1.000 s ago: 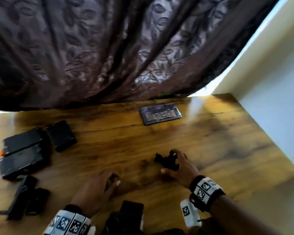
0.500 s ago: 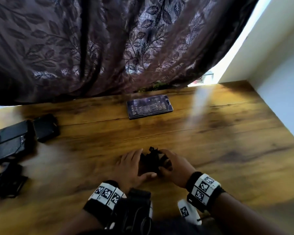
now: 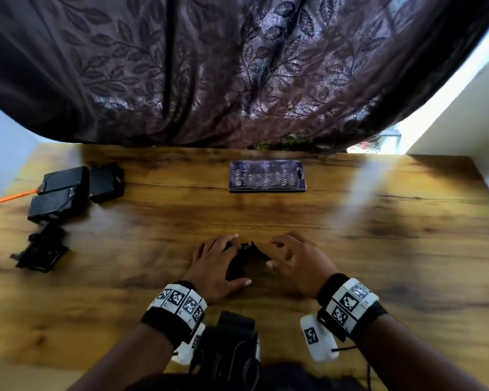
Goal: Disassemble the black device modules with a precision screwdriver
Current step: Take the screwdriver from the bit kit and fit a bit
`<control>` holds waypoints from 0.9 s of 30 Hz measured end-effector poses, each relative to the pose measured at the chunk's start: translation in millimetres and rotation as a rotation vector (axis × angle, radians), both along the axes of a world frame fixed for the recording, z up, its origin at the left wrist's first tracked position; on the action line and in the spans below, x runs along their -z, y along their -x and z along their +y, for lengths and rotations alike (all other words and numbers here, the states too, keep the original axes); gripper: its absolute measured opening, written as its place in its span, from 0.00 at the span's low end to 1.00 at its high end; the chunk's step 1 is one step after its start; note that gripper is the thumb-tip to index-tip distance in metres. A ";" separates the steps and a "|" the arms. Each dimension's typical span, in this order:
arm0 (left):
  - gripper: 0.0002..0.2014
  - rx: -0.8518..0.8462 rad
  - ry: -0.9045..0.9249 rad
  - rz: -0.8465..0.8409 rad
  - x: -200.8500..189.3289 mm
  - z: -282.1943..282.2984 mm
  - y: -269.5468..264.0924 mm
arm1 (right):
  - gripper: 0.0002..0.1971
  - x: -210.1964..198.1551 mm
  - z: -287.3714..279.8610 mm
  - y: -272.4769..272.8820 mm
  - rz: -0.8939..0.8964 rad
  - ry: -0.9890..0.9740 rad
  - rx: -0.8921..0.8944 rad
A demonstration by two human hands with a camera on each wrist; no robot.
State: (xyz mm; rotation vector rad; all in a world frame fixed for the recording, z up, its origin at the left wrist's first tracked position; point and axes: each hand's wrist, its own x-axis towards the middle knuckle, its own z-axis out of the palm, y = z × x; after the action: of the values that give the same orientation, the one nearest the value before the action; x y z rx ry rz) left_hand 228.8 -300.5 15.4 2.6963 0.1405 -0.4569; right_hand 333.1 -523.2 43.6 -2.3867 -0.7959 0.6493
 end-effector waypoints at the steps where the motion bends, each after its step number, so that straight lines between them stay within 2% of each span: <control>1: 0.41 0.004 0.007 -0.007 1.6 1.8 0.5 | 0.25 -5.0 2.6 -1.6 -0.036 -0.016 -0.003; 4: 0.40 0.022 0.032 -0.012 4.1 4.9 0.8 | 0.22 -14.3 18.7 -3.3 -0.114 -0.040 -0.058; 9: 0.39 0.078 0.044 -0.009 5.9 11.8 -1.8 | 0.17 -11.7 48.0 -3.3 -0.122 -0.021 -0.103; 15: 0.37 0.126 0.041 0.003 5.0 16.4 -4.0 | 0.09 -3.9 54.3 2.1 -0.114 -0.057 0.009; 19: 0.37 0.163 0.038 0.016 5.3 20.1 -4.0 | 0.10 -3.0 57.5 7.9 -0.125 -0.047 0.046; 27: 0.38 0.229 0.036 0.033 3.7 28.5 -8.4 | 0.14 -0.1 52.2 7.8 -0.116 -0.068 0.000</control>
State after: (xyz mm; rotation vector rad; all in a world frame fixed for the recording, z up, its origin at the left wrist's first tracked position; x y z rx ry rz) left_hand 237.2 -272.0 11.7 2.6816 -0.1676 -0.5659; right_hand 325.4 -471.0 43.7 -2.3793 -0.8531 0.4800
